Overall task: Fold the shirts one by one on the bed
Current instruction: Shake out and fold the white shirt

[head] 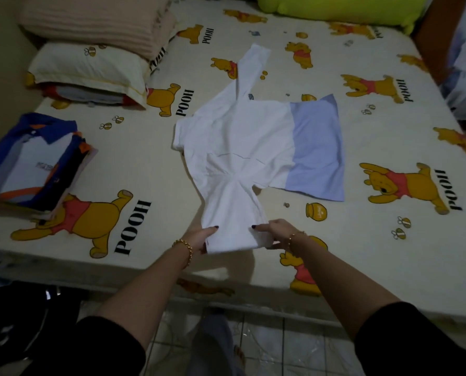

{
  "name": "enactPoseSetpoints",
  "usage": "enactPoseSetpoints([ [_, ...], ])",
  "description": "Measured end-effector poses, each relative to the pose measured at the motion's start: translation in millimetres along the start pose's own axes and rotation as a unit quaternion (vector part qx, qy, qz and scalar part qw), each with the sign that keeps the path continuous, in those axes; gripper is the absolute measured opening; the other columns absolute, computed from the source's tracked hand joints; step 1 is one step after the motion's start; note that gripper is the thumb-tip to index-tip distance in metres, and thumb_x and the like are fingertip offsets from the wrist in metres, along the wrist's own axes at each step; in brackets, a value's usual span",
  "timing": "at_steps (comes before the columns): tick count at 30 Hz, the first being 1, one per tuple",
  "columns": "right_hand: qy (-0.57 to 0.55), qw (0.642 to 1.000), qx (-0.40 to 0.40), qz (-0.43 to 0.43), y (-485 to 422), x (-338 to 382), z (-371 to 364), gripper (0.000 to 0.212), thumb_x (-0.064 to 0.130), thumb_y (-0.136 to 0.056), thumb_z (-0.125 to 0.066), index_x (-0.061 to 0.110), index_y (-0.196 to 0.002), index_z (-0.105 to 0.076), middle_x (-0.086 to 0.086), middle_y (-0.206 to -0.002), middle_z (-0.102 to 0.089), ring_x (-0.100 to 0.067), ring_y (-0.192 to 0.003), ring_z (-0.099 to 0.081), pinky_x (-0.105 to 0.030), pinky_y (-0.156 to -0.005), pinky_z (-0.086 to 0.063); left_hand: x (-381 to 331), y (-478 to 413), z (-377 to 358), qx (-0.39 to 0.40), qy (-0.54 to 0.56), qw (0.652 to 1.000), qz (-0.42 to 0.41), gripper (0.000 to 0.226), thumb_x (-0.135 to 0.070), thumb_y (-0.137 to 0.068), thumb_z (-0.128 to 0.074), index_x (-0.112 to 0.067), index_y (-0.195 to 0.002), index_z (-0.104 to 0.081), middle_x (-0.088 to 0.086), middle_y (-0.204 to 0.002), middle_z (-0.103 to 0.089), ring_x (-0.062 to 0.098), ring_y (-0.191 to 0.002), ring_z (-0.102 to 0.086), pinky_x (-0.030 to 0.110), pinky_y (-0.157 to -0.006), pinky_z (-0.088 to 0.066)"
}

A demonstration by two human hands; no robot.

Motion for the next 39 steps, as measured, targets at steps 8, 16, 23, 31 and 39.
enactPoseSetpoints([
  [8, 0.057, 0.995, -0.016, 0.084, 43, -27, 3, 0.029, 0.028, -0.090, -0.063, 0.005, -0.105, -0.067, -0.008, -0.095, -0.067, -0.020, -0.077, -0.062, -0.019, -0.064, -0.049, 29, 38, -25, 0.047, 0.013, 0.999, 0.006, 0.023, -0.011, -0.089, -0.063, -0.010, -0.108, -0.051, 0.009, -0.094, -0.062, 0.025, -0.085, -0.060, 0.043, -0.080, -0.053],
  [16, 0.064, 0.997, -0.015, 0.049, 55, -64, 8, 0.019, 0.025, -0.095, -0.055, 0.011, -0.083, -0.059, -0.008, -0.084, -0.060, -0.018, -0.072, -0.057, -0.029, -0.057, -0.052, 54, 50, -28, 0.063, -0.092, 0.994, 0.012, 0.021, -0.009, -0.091, -0.060, -0.005, -0.110, -0.053, 0.013, -0.105, -0.064, 0.026, -0.092, -0.064, 0.038, -0.078, -0.055],
  [23, 0.195, 0.977, -0.074, 0.037, 50, -98, 17, 0.034, 0.024, -0.096, -0.055, 0.006, -0.125, -0.058, -0.015, -0.126, -0.059, -0.029, -0.108, -0.058, -0.032, -0.082, -0.047, 78, 49, -17, 0.012, -0.202, 0.979, 0.023, 0.018, -0.012, -0.090, -0.059, -0.002, -0.105, -0.059, 0.011, -0.086, -0.063, 0.022, -0.078, -0.062, 0.039, -0.076, -0.056],
  [31, 0.126, 0.983, -0.089, 0.095, 54, -58, 26, 0.013, 0.013, -0.093, -0.053, 0.015, -0.099, -0.065, -0.011, -0.101, -0.066, -0.022, -0.082, -0.060, -0.024, -0.055, -0.041, 26, 55, -4, -0.068, -0.097, 0.988, -0.103, 0.009, -0.011, -0.093, -0.052, -0.010, -0.101, -0.056, 0.010, -0.095, -0.063, 0.017, -0.066, -0.059, 0.026, -0.060, -0.051],
  [39, 0.109, 0.977, -0.083, 0.164, 27, 36, 25, 0.014, 0.013, -0.091, -0.053, 0.021, -0.095, -0.063, -0.005, -0.099, -0.068, -0.019, -0.090, -0.063, -0.026, -0.069, -0.047, -59, 36, 17, -0.126, -0.077, 0.971, -0.186, 0.010, -0.014, -0.092, -0.051, -0.012, -0.096, -0.059, 0.002, -0.075, -0.063, 0.015, -0.057, -0.055, 0.025, -0.055, -0.047],
])
Point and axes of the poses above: each hand's wrist, its own y-axis away from the middle knuckle, its own z-axis out of the back of the hand, x = y × z, the point moved 8 cm from there along -y, towards the middle knuckle
